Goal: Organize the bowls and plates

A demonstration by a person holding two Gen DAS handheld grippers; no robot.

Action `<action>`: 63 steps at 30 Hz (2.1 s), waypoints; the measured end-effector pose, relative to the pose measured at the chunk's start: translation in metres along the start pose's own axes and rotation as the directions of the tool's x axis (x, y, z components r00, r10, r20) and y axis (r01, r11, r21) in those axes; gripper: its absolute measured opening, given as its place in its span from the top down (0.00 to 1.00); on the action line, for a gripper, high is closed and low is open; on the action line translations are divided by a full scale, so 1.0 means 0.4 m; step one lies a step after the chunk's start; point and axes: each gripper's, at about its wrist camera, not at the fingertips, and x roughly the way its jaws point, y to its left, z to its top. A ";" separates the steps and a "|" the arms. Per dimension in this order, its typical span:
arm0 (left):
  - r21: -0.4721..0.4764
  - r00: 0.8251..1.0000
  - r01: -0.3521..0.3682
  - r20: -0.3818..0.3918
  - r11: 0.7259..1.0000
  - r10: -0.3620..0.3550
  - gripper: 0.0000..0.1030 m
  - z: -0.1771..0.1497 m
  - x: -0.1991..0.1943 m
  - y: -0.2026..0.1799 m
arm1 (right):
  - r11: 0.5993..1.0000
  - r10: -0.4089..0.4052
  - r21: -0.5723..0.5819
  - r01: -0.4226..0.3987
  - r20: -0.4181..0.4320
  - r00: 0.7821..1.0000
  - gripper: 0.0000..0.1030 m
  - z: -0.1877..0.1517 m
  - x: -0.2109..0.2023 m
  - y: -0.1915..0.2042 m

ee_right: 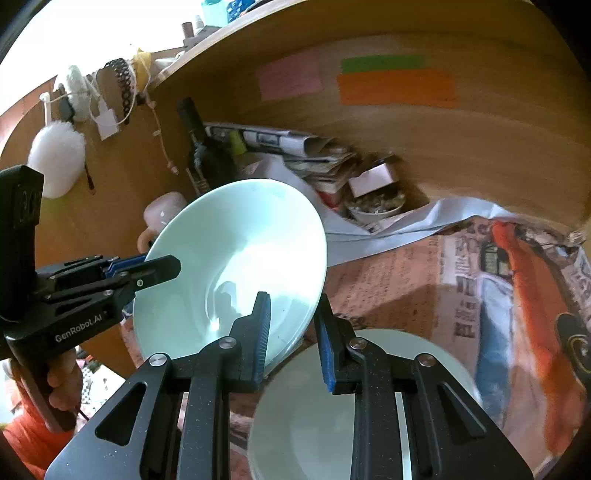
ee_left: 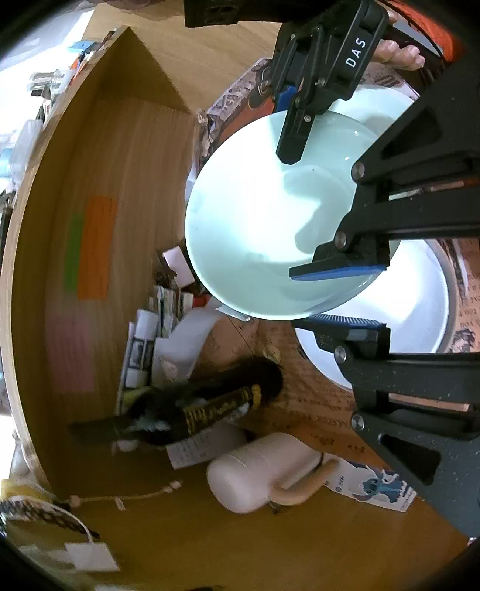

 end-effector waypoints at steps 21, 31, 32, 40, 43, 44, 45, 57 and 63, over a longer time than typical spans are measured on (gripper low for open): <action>-0.097 0.996 -0.049 -0.077 0.994 0.042 0.84 -0.103 0.047 0.120 | 0.998 0.050 -0.027 -0.055 -0.146 0.988 0.79 -0.053 0.150 0.078; -0.092 0.993 -0.062 -0.105 0.994 0.052 0.84 -0.130 0.065 0.126 | 0.998 0.012 -0.067 -0.022 -0.147 0.989 0.76 -0.057 0.159 0.091; -0.095 0.992 -0.065 -0.112 0.993 0.054 0.84 -0.133 0.069 0.128 | 0.997 0.002 -0.078 -0.014 -0.146 0.989 0.76 -0.059 0.161 0.094; -0.059 0.987 -0.126 -0.110 0.990 0.119 0.77 -0.140 0.078 0.124 | 0.988 -0.052 -0.153 0.032 -0.129 0.990 0.75 -0.062 0.163 0.113; -0.065 0.989 -0.120 -0.092 0.991 0.114 0.60 -0.135 0.071 0.127 | 0.988 -0.039 -0.150 0.021 -0.122 0.992 0.71 -0.057 0.157 0.108; -0.064 0.990 -0.124 -0.080 0.990 0.118 0.56 -0.131 0.067 0.127 | 0.989 -0.040 -0.149 0.022 -0.118 0.992 0.68 -0.055 0.155 0.106; -0.060 0.990 -0.132 -0.058 0.989 0.129 0.51 -0.128 0.057 0.125 | 0.989 -0.041 -0.148 0.024 -0.112 0.993 0.67 -0.053 0.152 0.105; -0.152 0.993 -0.045 -0.115 0.987 0.028 0.35 -0.158 0.042 0.161 | 0.995 -0.011 -0.095 -0.005 -0.169 0.986 0.47 -0.057 0.163 0.079; -0.174 0.986 -0.002 -0.167 0.985 -0.027 0.35 -0.186 0.072 0.152 | 0.998 0.021 -0.059 -0.035 -0.225 0.974 0.47 -0.063 0.189 0.070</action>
